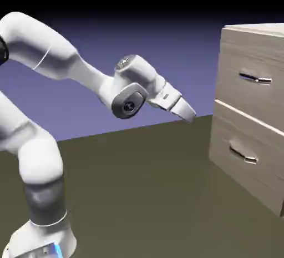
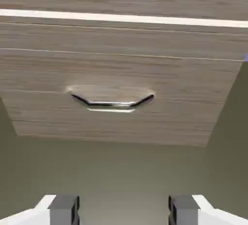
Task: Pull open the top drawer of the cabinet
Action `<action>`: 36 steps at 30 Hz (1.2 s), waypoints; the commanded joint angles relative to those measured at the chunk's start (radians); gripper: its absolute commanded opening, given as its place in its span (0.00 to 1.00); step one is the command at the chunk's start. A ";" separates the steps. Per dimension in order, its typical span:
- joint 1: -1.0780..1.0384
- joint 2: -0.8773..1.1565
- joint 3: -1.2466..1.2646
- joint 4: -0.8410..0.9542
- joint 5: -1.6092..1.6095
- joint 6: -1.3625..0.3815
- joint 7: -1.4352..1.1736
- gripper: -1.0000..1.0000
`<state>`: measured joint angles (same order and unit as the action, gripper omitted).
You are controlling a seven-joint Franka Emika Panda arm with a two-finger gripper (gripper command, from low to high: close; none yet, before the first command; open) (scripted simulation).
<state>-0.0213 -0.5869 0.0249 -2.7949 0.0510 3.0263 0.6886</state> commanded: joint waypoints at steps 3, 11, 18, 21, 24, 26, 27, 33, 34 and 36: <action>-0.083 -0.042 0.062 0.038 0.127 -0.027 -0.131 0.50; -0.304 -0.154 0.227 0.138 0.466 -0.097 -0.478 0.50; -0.497 -0.252 0.372 0.226 0.762 -0.159 -0.783 0.50; -0.580 -0.294 0.434 0.264 0.889 -0.186 -0.913 0.50; -0.663 -0.336 0.496 0.301 1.016 -0.212 -1.044 0.50; -0.718 -0.364 0.538 0.326 1.101 -0.230 -1.131 0.50; -0.746 -0.378 0.558 0.339 1.143 -0.239 -1.174 0.50; -0.911 -0.462 0.682 0.414 1.397 -0.292 -1.435 0.50; -0.939 -0.476 0.703 0.427 1.440 -0.301 -1.479 0.50; -0.994 -0.504 0.744 0.452 1.524 -0.318 -1.566 0.50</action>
<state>-1.0155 -1.0909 0.7693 -2.3429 1.5754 2.7080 -0.8771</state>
